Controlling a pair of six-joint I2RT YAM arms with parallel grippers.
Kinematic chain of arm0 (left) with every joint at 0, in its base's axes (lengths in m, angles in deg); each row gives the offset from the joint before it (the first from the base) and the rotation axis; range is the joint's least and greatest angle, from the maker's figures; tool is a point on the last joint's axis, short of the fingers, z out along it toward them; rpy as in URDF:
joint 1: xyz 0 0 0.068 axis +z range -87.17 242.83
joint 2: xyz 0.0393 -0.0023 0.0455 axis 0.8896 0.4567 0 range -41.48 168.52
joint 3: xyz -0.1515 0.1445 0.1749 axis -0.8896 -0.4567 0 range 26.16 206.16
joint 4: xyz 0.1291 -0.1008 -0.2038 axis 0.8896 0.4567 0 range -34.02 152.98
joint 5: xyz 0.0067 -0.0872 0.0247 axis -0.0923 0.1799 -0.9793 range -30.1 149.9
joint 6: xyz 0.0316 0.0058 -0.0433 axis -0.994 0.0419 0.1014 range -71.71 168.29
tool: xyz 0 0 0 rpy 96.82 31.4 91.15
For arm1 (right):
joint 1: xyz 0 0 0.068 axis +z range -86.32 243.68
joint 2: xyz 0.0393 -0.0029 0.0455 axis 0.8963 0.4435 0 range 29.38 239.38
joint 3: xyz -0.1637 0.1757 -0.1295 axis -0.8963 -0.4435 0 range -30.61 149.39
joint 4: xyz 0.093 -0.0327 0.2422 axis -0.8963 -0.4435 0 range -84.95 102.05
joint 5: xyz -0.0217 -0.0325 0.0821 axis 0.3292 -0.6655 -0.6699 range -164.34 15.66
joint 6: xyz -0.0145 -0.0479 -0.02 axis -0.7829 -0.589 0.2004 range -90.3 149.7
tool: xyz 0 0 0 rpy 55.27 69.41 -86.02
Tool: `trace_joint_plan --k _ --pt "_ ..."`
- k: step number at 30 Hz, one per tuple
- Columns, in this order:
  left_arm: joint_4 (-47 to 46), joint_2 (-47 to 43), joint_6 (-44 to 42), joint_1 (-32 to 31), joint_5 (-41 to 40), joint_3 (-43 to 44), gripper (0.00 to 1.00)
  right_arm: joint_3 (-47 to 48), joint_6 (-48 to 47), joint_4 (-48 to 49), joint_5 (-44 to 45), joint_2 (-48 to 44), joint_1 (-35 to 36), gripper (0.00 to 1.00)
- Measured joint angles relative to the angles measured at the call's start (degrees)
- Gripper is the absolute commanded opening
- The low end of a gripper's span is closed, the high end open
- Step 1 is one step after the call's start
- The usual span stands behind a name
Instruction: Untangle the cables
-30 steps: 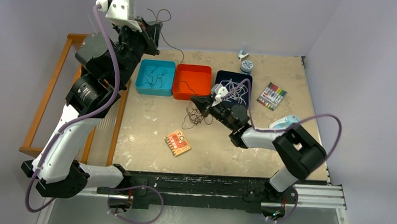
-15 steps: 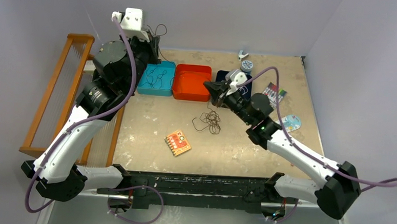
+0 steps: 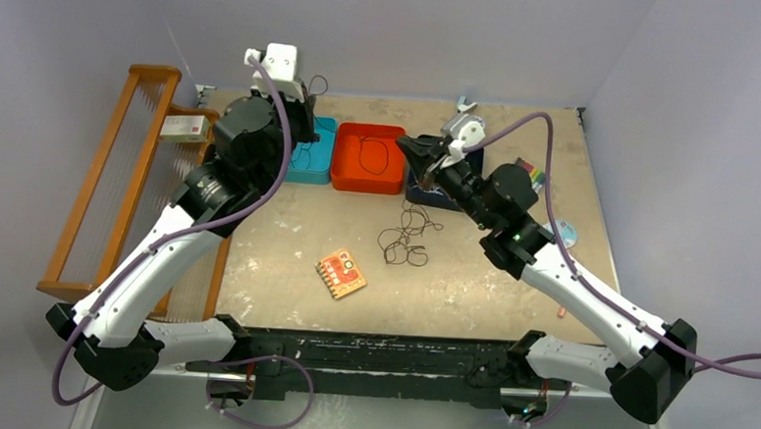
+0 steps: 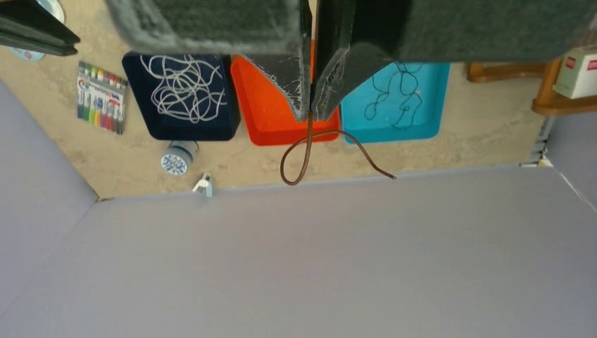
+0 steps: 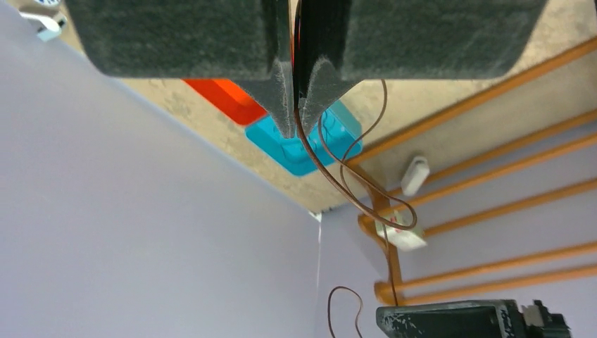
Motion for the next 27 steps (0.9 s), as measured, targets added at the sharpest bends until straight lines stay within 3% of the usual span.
trace_joint_plan --k 9,20,27 --pt "-3.85 0.28 4.35 0.00 2.45 -10.08 0.00 7.67 -5.90 -5.35 -0.52 1.55 0.00 0.00" --pt "-9.57 0.17 10.93 0.02 6.10 -23.65 0.00 0.13 -3.08 -4.85 -0.31 6.84 0.00 0.00" --pt "-11.76 -0.42 12.39 0.26 7.63 -25.90 0.00 5.64 -1.84 -11.21 -0.26 8.81 0.00 0.00"
